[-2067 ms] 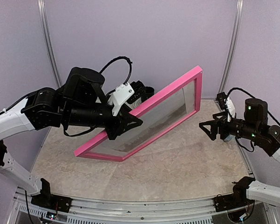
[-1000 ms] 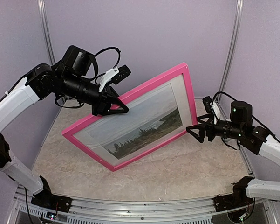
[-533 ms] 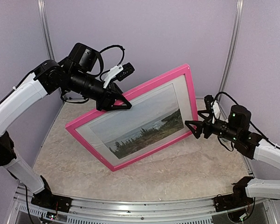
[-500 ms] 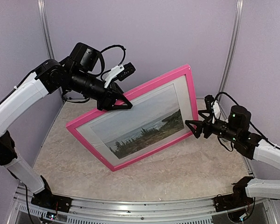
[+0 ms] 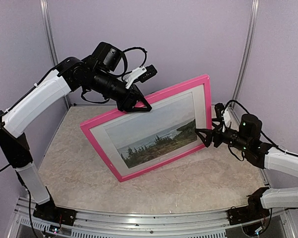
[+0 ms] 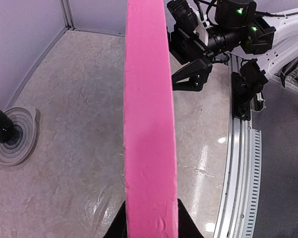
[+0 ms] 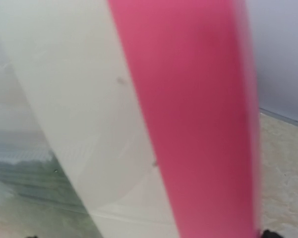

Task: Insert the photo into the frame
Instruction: Turn over the photo frame.

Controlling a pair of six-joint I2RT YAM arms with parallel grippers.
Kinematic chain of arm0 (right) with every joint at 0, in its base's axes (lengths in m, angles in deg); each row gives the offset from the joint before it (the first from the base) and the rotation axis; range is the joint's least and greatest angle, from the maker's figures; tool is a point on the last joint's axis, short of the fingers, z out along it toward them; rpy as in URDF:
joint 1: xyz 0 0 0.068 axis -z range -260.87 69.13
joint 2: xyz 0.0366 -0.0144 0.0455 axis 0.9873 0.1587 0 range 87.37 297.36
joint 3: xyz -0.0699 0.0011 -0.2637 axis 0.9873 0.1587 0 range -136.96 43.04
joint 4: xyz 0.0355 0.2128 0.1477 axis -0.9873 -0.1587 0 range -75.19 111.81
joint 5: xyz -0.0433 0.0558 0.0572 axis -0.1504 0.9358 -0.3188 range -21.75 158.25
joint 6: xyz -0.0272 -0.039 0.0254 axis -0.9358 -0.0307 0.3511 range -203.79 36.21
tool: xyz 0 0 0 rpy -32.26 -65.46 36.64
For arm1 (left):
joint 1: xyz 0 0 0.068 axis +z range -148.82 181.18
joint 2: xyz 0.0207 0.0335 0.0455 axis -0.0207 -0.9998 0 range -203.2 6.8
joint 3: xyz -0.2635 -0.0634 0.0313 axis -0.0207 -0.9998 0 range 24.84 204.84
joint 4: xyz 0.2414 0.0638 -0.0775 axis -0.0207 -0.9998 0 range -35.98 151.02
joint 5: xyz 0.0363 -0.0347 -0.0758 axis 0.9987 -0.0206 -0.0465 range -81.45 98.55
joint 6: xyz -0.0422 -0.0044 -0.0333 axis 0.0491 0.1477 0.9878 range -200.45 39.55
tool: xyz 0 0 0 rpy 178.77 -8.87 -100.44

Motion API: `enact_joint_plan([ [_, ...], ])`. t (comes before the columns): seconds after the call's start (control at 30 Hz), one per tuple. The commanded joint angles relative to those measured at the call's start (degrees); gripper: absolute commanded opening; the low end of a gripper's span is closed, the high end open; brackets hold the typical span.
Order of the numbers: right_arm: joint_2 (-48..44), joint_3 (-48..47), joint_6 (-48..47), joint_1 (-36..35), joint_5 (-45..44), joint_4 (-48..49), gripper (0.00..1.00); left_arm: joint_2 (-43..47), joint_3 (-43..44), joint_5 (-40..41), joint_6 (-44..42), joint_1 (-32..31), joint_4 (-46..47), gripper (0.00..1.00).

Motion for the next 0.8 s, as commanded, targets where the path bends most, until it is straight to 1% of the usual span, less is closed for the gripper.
enact_joint_plan([
  [0.0, 0.00, 3.00, 1.81, 0.44, 4.63, 4.38, 0.96, -8.82, -2.39, -0.80, -0.65, -0.33, 1.13, 0.08],
  [0.2, 0.67, 5.99, 3.31, 0.44, 6.74, 6.85, 0.95, -10.67, -1.48, 0.03, 2.03, -0.33, 3.65, 0.07],
  [0.43, 2.84, 8.93, 5.58, 0.44, 7.18, 10.31, 0.95, -9.98, -2.52, -0.68, 7.03, -0.46, 8.49, 0.07],
  [0.6, 5.44, 9.28, 6.38, 0.44, 5.24, 10.96, 0.95, -10.01, -2.50, 1.31, 9.98, -2.09, 10.76, 0.07],
  [0.77, 7.41, 9.20, 6.85, 0.44, 6.14, 12.27, 0.95, -10.77, -2.13, 3.48, 12.32, -4.27, 12.72, 0.07],
])
